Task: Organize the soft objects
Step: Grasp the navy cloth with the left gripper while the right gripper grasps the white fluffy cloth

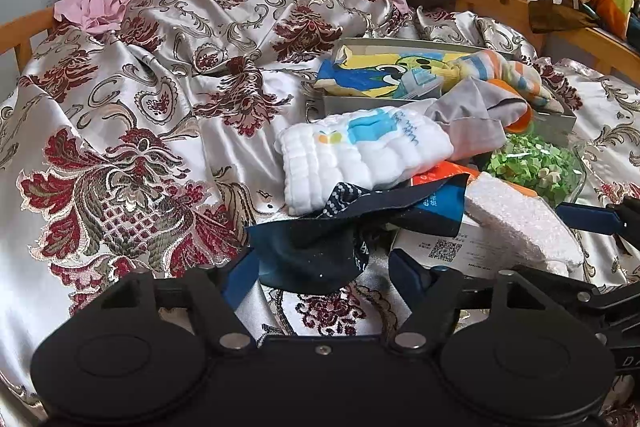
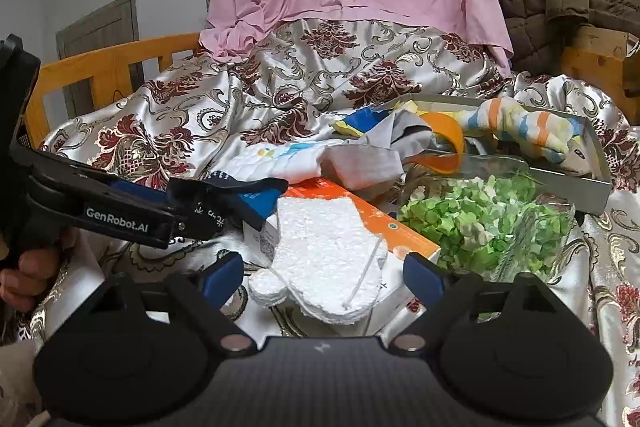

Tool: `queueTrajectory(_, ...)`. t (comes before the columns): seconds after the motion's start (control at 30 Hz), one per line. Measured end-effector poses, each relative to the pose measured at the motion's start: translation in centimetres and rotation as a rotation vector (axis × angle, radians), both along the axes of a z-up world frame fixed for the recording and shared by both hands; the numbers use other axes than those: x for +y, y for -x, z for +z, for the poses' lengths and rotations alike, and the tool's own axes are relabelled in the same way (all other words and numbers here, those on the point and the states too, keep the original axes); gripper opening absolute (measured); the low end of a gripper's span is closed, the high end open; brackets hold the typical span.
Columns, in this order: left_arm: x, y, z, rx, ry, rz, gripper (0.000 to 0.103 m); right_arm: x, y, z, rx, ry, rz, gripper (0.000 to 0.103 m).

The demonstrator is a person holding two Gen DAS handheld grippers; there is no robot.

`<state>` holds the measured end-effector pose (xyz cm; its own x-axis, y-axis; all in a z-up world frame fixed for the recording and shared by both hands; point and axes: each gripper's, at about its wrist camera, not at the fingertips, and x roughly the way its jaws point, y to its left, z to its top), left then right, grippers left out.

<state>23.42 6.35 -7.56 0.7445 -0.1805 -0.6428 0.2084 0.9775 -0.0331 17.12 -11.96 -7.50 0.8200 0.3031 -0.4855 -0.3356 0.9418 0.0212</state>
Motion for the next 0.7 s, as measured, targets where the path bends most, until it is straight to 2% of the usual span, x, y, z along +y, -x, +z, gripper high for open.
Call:
queueTrajectory(0.07,-0.1,-0.03,-0.11,0.004,-0.007,0.0,0.068,-0.01,0.05,0.02,-0.003,0.0,-0.002,0.088)
queueTrajectory(0.2,-0.45,-0.18,-0.66,0.025,-0.024,0.009,0.053,-0.09,0.08,0.12,-0.006,-0.012,-0.013,0.085)
queueTrajectory(0.43,-0.37,-0.2,-0.81,0.026,-0.014,0.026,0.046,-0.3,-0.02,-0.04,0.009,-0.017,-0.032,0.082)
queueTrajectory(0.7,-0.53,0.05,-0.81,0.014,-0.006,0.026,0.028,-0.41,0.11,-0.03,0.005,-0.017,-0.055,0.069)
